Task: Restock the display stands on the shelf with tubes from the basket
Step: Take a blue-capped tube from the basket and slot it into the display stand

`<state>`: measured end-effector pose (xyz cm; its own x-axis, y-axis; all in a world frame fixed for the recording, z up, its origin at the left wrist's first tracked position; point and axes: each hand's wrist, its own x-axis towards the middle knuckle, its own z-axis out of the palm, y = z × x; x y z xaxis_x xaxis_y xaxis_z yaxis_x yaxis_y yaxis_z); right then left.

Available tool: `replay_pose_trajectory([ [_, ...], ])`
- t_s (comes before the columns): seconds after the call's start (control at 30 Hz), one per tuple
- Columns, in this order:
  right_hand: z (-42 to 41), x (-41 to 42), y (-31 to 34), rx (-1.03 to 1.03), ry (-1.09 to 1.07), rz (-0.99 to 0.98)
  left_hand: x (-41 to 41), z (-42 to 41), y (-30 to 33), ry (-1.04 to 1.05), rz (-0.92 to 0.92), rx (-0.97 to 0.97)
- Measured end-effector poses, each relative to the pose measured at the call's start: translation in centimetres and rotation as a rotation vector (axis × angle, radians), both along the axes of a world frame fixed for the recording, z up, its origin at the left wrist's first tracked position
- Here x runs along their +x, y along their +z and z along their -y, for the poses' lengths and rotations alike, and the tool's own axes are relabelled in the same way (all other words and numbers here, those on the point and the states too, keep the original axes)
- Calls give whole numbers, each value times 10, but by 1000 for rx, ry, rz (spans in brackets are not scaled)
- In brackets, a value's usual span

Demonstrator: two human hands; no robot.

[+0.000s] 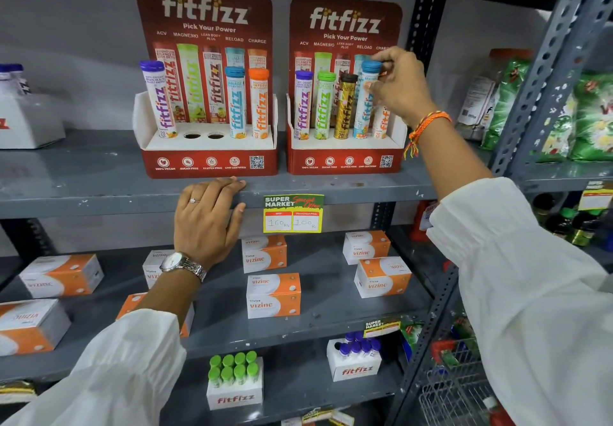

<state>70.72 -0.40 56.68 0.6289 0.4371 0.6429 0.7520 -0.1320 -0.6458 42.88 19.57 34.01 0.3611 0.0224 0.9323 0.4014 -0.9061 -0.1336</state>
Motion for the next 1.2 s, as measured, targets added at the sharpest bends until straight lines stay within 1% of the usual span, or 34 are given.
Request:
replay_pose_trajectory([
  [0.27, -5, -2, -3, -19, -194, 106, -1, 2, 1, 11, -18, -12],
  [0.43, -8, -1, -15, -59, -223, 127, -2, 3, 1, 13, -16, -21],
  [0.6, -10, -6, -18, -56, -281, 157, -2, 5, 2, 18, -29, -37],
  [0.8, -3, -24, -16, -89, -352, 207, -12, 15, 11, 7, -107, -122],
  [0.9, 3, -53, -19, -12, -387, 271, -26, 26, 19, 10, -200, -190],
  [0.93, 3, -67, -23, 35, -371, 295, -33, 30, 20, 17, -212, -218],
  [1.0, -1, -100, -36, 113, -270, 336, -52, 37, 17, 8, -193, -284],
  [1.1, -23, -159, -67, 164, 2, 303, -92, 40, 7, 0, -162, -372],
  [1.2, -55, -224, -109, 126, 268, 253, -144, 38, -9, 45, -141, -459],
])
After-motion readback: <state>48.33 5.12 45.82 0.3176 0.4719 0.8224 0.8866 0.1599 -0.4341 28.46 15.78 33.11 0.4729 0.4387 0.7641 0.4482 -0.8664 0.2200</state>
